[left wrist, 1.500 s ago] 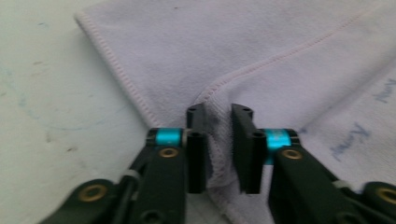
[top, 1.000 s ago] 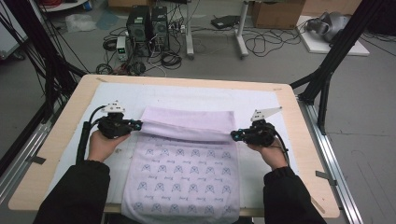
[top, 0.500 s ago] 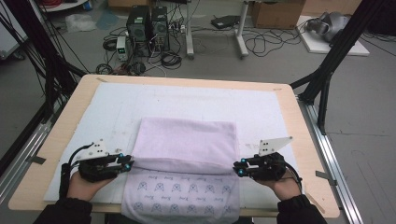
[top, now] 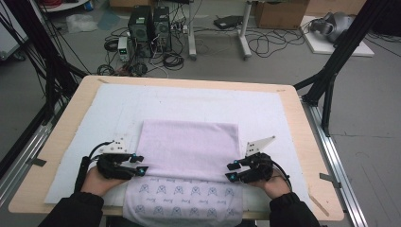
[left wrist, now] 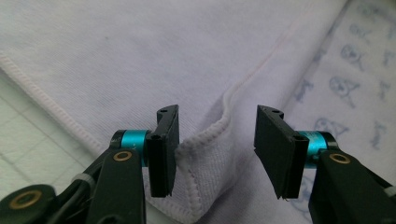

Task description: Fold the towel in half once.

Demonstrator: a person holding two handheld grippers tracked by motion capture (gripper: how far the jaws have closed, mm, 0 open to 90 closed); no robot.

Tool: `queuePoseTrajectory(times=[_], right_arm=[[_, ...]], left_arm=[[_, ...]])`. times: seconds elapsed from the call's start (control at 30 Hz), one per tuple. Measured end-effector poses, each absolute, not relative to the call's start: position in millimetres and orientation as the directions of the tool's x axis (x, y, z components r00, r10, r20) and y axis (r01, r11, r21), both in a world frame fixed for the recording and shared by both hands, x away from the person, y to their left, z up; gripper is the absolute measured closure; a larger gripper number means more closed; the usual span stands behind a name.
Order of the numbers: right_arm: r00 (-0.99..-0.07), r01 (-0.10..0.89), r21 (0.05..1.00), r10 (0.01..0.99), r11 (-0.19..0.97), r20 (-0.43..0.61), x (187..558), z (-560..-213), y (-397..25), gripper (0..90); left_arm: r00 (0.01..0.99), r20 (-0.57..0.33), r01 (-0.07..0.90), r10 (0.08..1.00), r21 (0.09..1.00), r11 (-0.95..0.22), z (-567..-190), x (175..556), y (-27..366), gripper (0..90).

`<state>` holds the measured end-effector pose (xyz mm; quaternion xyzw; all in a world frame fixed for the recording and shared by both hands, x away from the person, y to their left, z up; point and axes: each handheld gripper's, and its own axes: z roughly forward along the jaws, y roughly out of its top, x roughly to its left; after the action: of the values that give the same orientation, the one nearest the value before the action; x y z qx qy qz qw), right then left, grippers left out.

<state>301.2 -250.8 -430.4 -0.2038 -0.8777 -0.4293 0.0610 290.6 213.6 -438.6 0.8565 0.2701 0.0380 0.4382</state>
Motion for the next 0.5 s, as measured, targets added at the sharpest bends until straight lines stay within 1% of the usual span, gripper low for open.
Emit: queuePoseTrajectory(times=[0.03,0.07,0.1,0.17,0.2,0.23,0.3,0.37,0.5], right_arm=[[-0.905,0.421,0.718,0.312,0.555,0.289,299,-433,-252,55.7],[-0.902,0.428,0.711,0.32,0.558,0.291,297,-437,-254,58.9],[-0.9,0.432,0.705,0.324,0.563,0.292,297,-440,-256,64.9],[-0.898,0.436,0.701,0.329,0.565,0.293,296,-445,-258,75.6],[-0.897,0.437,0.703,0.329,0.562,0.295,296,-444,-258,80.4],[-0.903,0.423,0.713,0.329,0.56,0.277,295,-443,-258,83.1],[-0.907,0.415,0.722,0.316,0.553,0.28,294,-438,-258,85.4],[-0.916,0.394,0.727,0.301,0.562,0.263,291,-434,-256,85.8],[-0.927,0.36,0.764,0.295,0.536,0.23,281,-417,-259,85.8]], left_arm=[[0.853,-0.172,0.43,0.493,0.767,-0.477,-441,289,213,52.4],[0.855,-0.168,0.43,0.491,0.759,-0.489,-442,288,213,56.4],[0.854,-0.159,0.427,0.495,0.759,-0.492,-443,287,214,63.3],[0.856,-0.158,0.422,0.492,0.763,-0.489,-441,285,216,73.3],[0.858,-0.149,0.413,0.491,0.769,-0.487,-440,284,216,80.4],[0.859,-0.136,0.404,0.493,0.772,-0.491,-438,283,216,81.5],[0.86,-0.126,0.393,0.495,0.781,-0.485,-435,280,217,83.6],[0.858,-0.115,0.383,0.5,0.792,-0.475,-431,276,219,84.1],[0.861,-0.089,0.349,0.5,0.819,-0.455,-417,265,223,84.2]])
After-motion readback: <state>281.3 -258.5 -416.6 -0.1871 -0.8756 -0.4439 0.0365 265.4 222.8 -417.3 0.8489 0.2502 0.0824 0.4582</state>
